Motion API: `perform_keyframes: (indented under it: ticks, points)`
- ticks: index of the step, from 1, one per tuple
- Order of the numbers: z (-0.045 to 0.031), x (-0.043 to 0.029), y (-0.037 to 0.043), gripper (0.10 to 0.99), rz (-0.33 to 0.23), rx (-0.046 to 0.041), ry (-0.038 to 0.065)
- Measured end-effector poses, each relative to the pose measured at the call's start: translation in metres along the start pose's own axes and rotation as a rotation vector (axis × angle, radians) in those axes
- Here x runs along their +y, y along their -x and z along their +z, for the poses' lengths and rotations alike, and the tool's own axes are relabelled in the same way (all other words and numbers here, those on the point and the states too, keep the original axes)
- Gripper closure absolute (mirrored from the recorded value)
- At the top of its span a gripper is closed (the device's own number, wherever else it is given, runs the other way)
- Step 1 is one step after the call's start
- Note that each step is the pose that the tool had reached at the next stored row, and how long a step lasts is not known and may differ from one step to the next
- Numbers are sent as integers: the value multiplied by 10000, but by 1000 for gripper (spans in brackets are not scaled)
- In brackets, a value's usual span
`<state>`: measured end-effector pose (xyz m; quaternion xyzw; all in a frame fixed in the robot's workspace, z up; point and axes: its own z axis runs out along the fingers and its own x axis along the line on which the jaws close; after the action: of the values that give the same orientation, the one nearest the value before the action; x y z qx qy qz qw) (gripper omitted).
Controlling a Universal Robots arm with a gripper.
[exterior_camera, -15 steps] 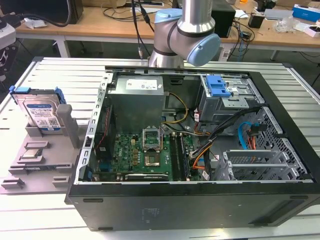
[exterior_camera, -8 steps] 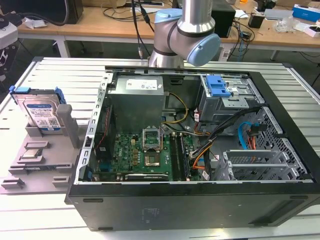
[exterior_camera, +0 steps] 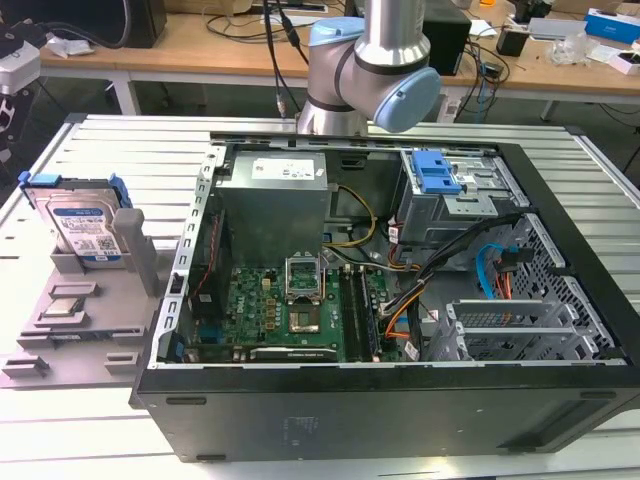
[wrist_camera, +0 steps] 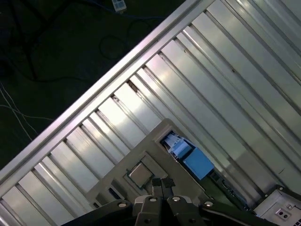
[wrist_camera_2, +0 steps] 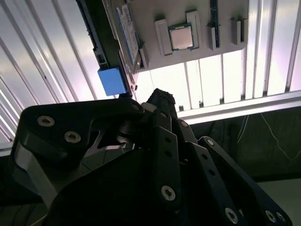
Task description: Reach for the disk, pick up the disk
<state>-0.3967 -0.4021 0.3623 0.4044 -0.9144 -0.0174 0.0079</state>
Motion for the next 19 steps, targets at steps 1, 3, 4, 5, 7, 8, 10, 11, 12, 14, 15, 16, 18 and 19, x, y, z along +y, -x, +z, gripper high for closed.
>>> perform_keyframes:
  ticks: [1, 3, 4, 5, 7, 8, 10, 11, 12, 14, 15, 16, 18, 19]
  points:
    - [0, 0, 0, 980, -82, 3, 0]
    - [0, 0, 0, 980, -237, 9, -1]
    - [0, 0, 0, 980, -335, 13, 0]
    - [0, 0, 0, 980, -415, 16, -1]
    - [0, 0, 0, 980, -654, 25, 0]
    - [0, 0, 0, 980, -723, 28, -1]
    - [0, 0, 0, 980, -943, 37, -1]
    - [0, 0, 0, 980, -998, 38, -1]
    - [0, 0, 0, 980, -1076, 41, -1]
    - [0, 0, 0, 980, -1284, 49, 0]
    - [0, 0, 0, 980, -1370, 52, -1]
    - [0, 0, 0, 980, -1509, 57, -1]
    - [0, 0, 0, 980, -1794, 69, -1]
    - [0, 0, 0, 980, -1890, 72, -1]
